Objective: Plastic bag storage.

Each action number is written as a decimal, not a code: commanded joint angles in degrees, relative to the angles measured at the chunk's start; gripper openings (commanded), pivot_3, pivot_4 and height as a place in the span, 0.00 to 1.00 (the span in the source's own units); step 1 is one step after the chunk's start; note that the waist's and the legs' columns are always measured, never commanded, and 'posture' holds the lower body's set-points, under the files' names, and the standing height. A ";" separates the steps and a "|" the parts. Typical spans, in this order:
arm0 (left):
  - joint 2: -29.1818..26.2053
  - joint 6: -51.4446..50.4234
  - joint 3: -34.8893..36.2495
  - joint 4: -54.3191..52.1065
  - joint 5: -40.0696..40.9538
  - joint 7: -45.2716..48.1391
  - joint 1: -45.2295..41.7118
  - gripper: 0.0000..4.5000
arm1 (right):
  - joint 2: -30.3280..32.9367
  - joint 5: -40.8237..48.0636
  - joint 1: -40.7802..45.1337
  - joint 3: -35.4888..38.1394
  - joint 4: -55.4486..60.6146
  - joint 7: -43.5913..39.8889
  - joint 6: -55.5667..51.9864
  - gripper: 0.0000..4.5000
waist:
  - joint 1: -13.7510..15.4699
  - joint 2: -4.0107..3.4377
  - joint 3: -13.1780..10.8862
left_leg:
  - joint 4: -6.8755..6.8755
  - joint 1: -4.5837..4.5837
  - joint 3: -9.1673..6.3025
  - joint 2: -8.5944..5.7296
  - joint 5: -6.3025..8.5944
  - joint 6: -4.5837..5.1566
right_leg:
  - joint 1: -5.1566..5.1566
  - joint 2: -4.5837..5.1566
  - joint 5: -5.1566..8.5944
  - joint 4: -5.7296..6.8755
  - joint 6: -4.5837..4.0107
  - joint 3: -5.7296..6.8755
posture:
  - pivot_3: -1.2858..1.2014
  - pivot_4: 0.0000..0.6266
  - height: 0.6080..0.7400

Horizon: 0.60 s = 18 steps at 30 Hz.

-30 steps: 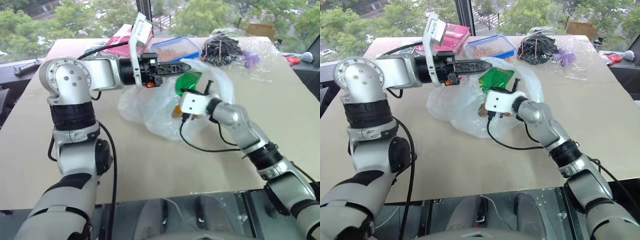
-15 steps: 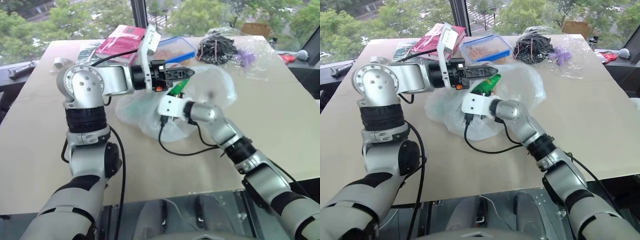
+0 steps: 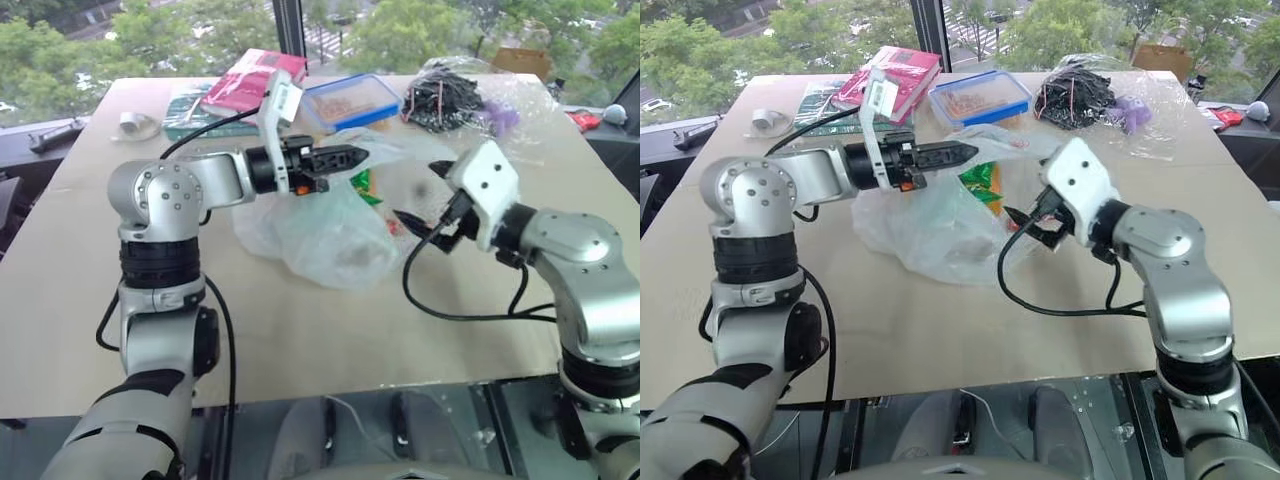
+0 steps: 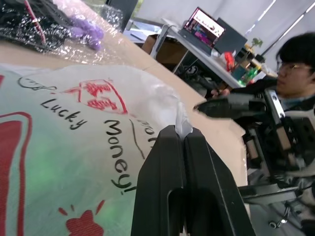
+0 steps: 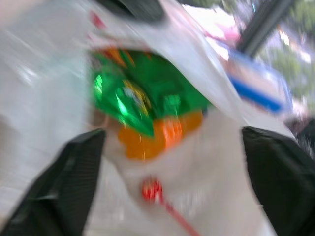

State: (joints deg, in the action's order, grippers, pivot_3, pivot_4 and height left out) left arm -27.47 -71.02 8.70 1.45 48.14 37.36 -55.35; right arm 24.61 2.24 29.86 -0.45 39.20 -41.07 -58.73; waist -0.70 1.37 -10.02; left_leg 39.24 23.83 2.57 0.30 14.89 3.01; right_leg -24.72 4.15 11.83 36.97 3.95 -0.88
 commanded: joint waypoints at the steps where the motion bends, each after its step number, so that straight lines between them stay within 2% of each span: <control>1: -2.91 2.50 -0.69 -4.57 0.63 4.44 1.02 0.27 | -0.57 0.26 -0.70 3.92 0.97 5.62 -5.03 1.00 | -0.07 0.00 0.00 | 0.00 0.00 0.00 0.00 0.00 0.00 | 0.00 -0.01 0.00 0.01 0.00 -0.01 | 0.52 0.24 1.00; 4: -6.49 3.67 -1.78 -7.89 0.55 8.27 3.11 0.53 | -0.77 -0.38 -1.54 4.49 -4.27 9.53 -4.60 1.00 | -0.13 0.00 0.00 | -0.01 -0.01 0.01 0.01 0.00 0.00 | -0.01 -0.03 0.01 0.00 -0.01 -0.01 | 0.52 0.24 1.00; 7: -11.50 5.04 -1.94 -10.76 1.09 13.26 5.65 0.53 | -0.85 -0.21 -1.54 4.67 -10.67 12.10 -1.43 1.00 | -0.10 0.00 0.00 | -0.02 0.00 0.04 0.01 0.00 0.00 | -0.01 -0.03 0.01 -0.03 0.00 -0.02 | 0.52 0.24 1.00; 10: -16.50 2.48 -0.19 -13.03 5.06 18.08 7.54 0.53 | -1.14 0.69 -0.96 5.78 -17.06 13.38 2.28 1.00 | -0.32 -0.01 -0.01 | -0.03 0.00 0.08 0.01 0.00 0.01 | -0.02 -0.06 0.01 -0.05 0.00 -0.05 | 0.52 0.24 1.00; 14: -23.30 0.03 0.95 -18.27 10.77 24.94 12.44 0.55 | 0.64 2.06 -1.18 6.24 -20.09 12.86 6.01 0.72 | -0.17 -0.05 -0.03 | -0.05 0.01 0.08 0.06 0.02 0.03 | -0.02 -0.07 0.02 -0.12 0.01 -0.04 | 0.52 0.24 1.00; 15: -24.47 -1.59 1.47 -18.99 12.91 26.12 13.28 0.55 | 1.32 2.85 -1.44 6.17 -19.67 11.80 6.30 0.58 | -0.15 -0.04 -0.03 | -0.05 0.02 0.07 0.06 0.02 0.04 | -0.02 -0.06 0.02 -0.13 0.01 -0.03 | 0.52 0.24 1.00; 16: -25.87 -2.76 1.53 -20.70 14.76 27.79 14.88 0.55 | 1.34 3.81 -1.45 6.88 -19.05 11.42 5.92 0.55 | -0.18 -0.04 -0.04 | -0.05 0.03 0.06 0.06 0.02 0.05 | -0.01 -0.07 0.02 -0.14 0.01 -0.03 | 0.52 0.24 1.00; 18: -27.17 -3.16 0.62 -24.18 16.21 28.37 17.95 0.55 | 1.51 5.32 -1.39 7.79 -18.22 11.39 5.64 0.39 | -0.24 -0.04 -0.04 | -0.05 0.03 0.06 0.08 0.04 0.07 | -0.01 -0.08 0.02 -0.16 0.02 -0.04 | 0.52 0.24 1.00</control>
State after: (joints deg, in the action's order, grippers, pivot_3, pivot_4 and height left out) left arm -53.76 -73.38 8.65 -18.83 61.55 64.12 -38.43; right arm 25.23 6.02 27.94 4.92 18.10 -29.40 -53.85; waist -0.94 1.33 -10.06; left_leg 39.20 23.87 2.64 0.38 14.95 3.11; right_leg -24.73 4.07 11.86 36.82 3.97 -0.92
